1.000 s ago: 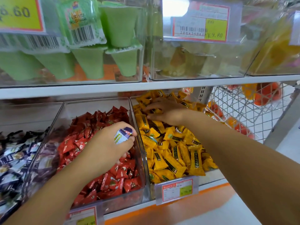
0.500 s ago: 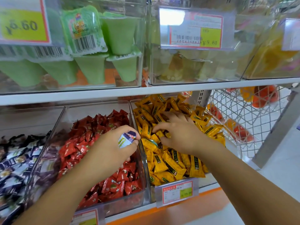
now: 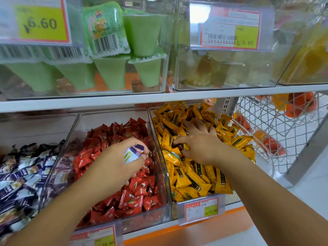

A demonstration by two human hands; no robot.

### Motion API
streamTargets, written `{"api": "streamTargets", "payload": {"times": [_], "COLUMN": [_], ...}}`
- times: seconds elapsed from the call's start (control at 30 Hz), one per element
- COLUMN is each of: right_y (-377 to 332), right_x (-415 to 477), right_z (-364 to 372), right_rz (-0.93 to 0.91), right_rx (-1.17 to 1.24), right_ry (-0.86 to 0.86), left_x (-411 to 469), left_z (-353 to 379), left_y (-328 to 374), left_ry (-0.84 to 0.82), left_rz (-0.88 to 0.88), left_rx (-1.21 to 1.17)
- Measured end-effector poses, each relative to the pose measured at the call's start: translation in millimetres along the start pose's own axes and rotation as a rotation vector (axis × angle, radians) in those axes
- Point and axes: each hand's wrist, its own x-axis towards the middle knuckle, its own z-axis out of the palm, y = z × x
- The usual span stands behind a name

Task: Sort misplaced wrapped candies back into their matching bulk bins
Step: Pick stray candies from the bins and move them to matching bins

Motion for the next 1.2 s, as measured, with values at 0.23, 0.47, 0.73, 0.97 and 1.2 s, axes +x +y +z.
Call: {"api": "streamTargets", "payload": {"times": [0.23, 0.47, 0.73, 0.97, 1.2], "right_y": [-5.3, 10.3, 2.1, -14.3, 36.8], "right_x": [9.3, 0.5, -17.3, -6.8, -37.9], "right_z": [9.4, 1.8, -32.9, -35.8, -51.0], "right_rz": [0.037, -0.008, -0.102, -0.114, 0.083], "right_rx": [-0.058, 0.280, 0.584, 0.653, 0.239], "right_ry": [0.109, 0.154, 0.280, 0.272, 0.074], "left_x": [-3.6, -5.0, -5.5, -12.9, -7.7], "left_z": [-2.6, -5.7, -11.9, -13.9, -4.5], "left_y": [2.7, 2.5, -0.6, 7.2, 9.4], "left_ry": [0.003, 0.001, -0.033, 0.010, -0.043], "left_rz": [-0.012, -0.008, 0.007, 0.089, 0.105], "left_rx": [0.001, 0.021, 0.021, -0.077, -0.039]}}
